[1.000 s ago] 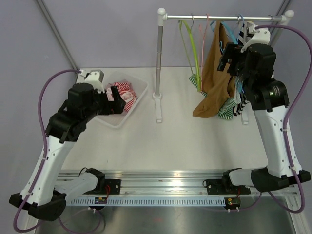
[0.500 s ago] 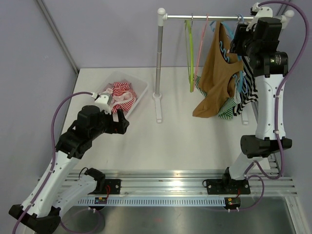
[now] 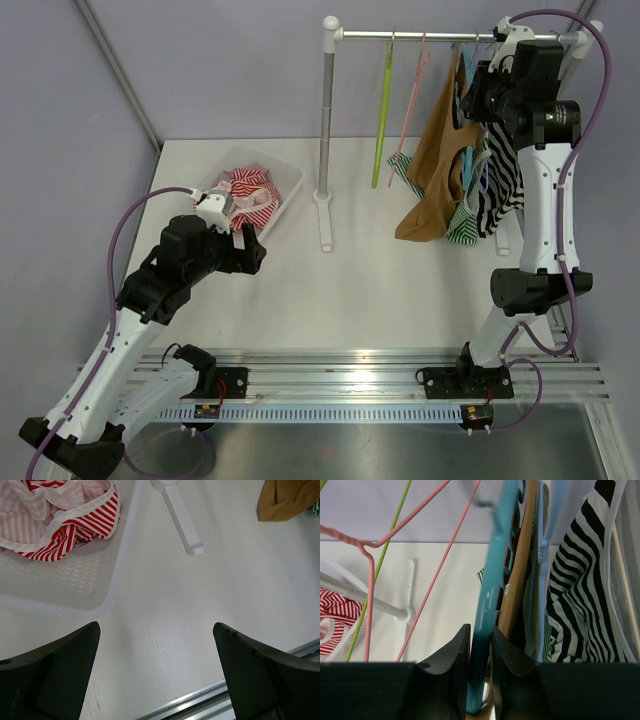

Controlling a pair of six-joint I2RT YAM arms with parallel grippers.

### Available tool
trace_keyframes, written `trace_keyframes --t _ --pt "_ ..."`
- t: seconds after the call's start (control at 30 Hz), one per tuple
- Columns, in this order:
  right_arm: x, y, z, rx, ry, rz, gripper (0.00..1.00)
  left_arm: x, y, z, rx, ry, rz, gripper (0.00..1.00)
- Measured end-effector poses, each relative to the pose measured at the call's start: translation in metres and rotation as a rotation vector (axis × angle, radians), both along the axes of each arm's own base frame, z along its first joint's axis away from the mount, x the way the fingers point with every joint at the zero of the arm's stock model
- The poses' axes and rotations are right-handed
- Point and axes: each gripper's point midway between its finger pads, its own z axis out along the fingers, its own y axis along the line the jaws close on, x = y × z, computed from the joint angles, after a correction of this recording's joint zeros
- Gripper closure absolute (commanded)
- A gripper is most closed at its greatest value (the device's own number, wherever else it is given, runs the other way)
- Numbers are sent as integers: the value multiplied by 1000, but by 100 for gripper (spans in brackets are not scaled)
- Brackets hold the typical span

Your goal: Remove the tank top from the hanger

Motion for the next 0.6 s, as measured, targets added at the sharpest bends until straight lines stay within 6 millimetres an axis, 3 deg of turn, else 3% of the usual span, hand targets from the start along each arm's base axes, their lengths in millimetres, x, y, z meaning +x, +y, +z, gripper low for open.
trace_keyframes --t 0.1,0.27,0.37,0.6 --pt "5 0 -3 7 8 -5 82 0 -1 0 0 -1 -5 1" --pt "15 2 -6 17 17 -3 82 0 -1 0 0 -1 -9 1" --pt "15 2 -7 25 24 -6 73 1 -2 -1 1 1 -12 1" --pt "13 5 -9 19 31 -7 71 1 -3 -2 2 6 -15 1"
